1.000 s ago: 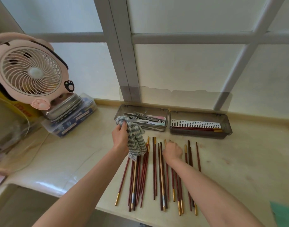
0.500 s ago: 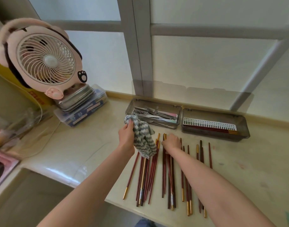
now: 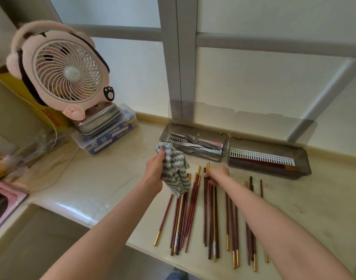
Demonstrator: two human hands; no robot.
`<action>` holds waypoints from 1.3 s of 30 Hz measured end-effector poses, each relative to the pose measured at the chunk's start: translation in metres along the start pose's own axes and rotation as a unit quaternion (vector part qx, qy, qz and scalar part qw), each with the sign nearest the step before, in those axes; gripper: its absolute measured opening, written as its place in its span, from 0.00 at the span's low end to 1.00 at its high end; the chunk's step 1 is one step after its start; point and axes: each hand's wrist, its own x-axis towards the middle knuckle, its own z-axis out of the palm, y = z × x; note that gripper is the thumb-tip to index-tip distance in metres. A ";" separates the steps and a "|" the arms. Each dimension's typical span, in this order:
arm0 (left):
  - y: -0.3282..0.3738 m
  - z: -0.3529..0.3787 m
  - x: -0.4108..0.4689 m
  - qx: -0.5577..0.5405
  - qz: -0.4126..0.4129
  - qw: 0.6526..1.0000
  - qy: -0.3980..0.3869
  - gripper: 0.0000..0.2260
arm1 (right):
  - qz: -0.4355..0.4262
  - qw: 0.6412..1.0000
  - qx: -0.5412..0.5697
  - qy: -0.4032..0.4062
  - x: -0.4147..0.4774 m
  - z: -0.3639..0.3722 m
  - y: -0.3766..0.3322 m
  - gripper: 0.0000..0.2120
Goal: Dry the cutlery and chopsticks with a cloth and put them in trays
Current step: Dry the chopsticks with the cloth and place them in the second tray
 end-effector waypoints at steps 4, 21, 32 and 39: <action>-0.002 -0.003 0.002 0.007 -0.029 0.995 -0.098 0.18 | -0.047 0.971 0.148 -0.181 -0.025 -0.041 -0.012 0.04; -0.001 0.056 -0.012 -0.136 -0.075 0.909 -0.386 0.17 | -0.135 0.752 0.602 -0.231 -0.091 -0.115 -0.017 0.05; 0.001 0.082 -0.014 -0.218 -0.045 0.922 -0.317 0.15 | -0.138 0.849 0.503 -0.085 -0.114 -0.074 -0.014 0.11; -0.014 0.086 -0.016 0.008 0.063 0.980 -0.191 0.12 | -0.160 0.920 0.357 0.012 -0.124 -0.048 -0.012 0.09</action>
